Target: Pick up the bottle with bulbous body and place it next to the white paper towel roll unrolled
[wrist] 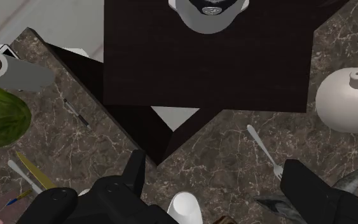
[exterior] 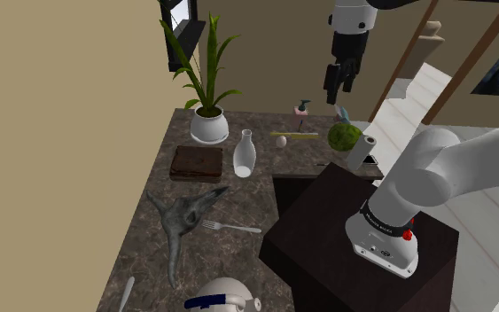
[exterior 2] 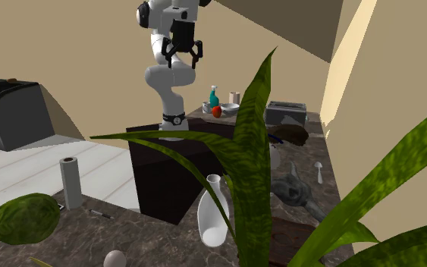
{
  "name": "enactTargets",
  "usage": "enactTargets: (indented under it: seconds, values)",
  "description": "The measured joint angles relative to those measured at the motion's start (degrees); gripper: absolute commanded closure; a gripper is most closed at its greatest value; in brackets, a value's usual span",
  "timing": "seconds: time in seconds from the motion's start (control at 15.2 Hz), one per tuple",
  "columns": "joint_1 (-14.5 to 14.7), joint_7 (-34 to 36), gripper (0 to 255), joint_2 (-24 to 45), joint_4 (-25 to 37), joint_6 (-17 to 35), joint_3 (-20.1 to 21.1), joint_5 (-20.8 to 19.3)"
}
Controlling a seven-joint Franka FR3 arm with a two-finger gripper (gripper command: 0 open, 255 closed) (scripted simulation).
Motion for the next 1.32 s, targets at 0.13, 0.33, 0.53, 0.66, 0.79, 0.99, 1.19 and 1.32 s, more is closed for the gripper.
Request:
enactTargets:
  seconds: [0.13, 0.33, 0.53, 0.66, 0.79, 0.99, 1.19, 1.32]
  values:
    - [0.0, 0.1, 0, 0.7, -0.2, 1.0, 0.0, 0.1]
    - [0.1, 0.1, 0, 4.6, -1.4, 6.1, -0.3, 0.1]
    - [0.0, 0.0, 0, 10.4, -1.0, 12.0, -0.8, 0.1]
    - [0.0, -0.2, 0, 13.9, -1.0, 15.8, -1.2, 0.1]
    - [-0.1, -0.5, 0, 18.0, -0.8, 19.9, -1.7, 0.1]
    - [0.1, -0.4, 0, 24.0, 0.6, 25.0, -1.8, 0.5]
    - [0.0, -1.2, 0, 30.7, 2.9, 29.8, -2.4, 0.7]
    - [0.0, -1.4, 0, 34.7, 4.4, 32.6, -2.6, 1.0]
